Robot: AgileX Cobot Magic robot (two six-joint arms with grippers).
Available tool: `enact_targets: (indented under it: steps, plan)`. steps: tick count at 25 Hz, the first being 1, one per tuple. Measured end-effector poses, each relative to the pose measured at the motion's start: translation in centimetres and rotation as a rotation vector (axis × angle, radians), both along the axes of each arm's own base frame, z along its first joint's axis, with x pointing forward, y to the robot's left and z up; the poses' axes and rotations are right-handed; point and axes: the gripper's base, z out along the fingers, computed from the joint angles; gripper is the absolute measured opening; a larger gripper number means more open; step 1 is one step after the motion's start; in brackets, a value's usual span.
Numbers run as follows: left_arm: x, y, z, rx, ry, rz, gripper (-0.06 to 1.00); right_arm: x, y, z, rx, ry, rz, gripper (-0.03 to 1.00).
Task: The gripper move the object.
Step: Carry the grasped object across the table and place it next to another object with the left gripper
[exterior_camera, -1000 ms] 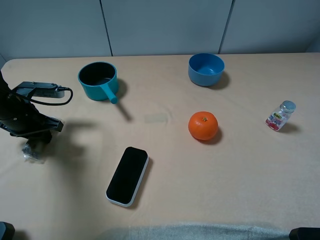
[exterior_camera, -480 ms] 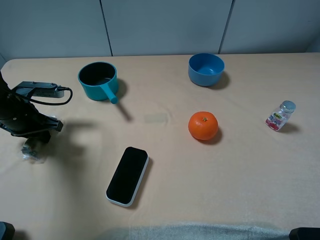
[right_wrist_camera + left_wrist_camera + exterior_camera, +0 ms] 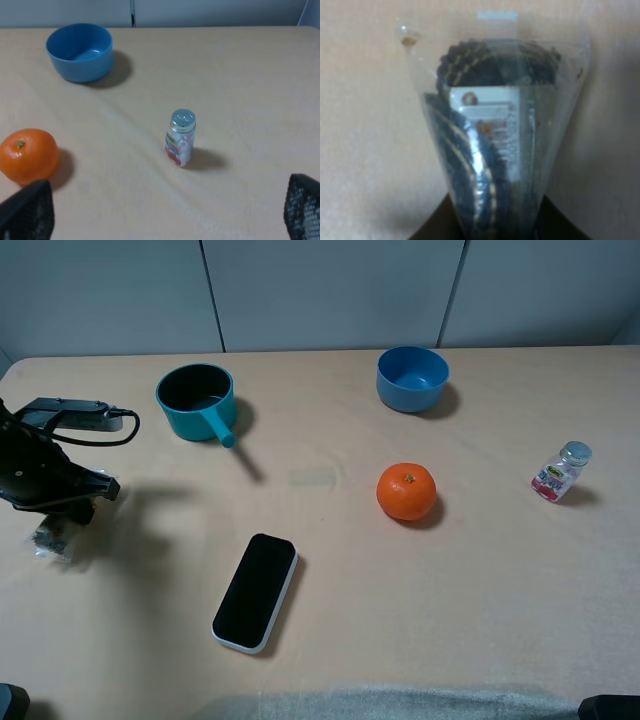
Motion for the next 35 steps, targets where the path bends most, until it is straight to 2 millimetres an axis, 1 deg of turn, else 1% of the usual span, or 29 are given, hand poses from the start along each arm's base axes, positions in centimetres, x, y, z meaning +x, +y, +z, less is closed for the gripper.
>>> enact_targets:
  steps: [14, 22, 25, 35]
  plan:
    - [-0.9, 0.0, 3.0, -0.009, -0.036, 0.014, 0.18, 0.0, 0.0, 0.0, 0.0, 0.0, 0.0, 0.69]
    - [-1.9, 0.0, 5.4, -0.014, -0.059, 0.028, 0.18, 0.0, 0.0, 0.0, 0.0, 0.0, 0.0, 0.69]
    - [-2.0, 0.0, 6.6, -0.018, -0.046, 0.046, 0.18, 0.0, 0.0, 0.0, 0.0, 0.0, 0.0, 0.69]
    - [0.5, 0.0, 12.4, -0.015, 0.015, 0.056, 0.18, 0.0, 0.0, 0.0, 0.004, 0.0, 0.003, 0.69]
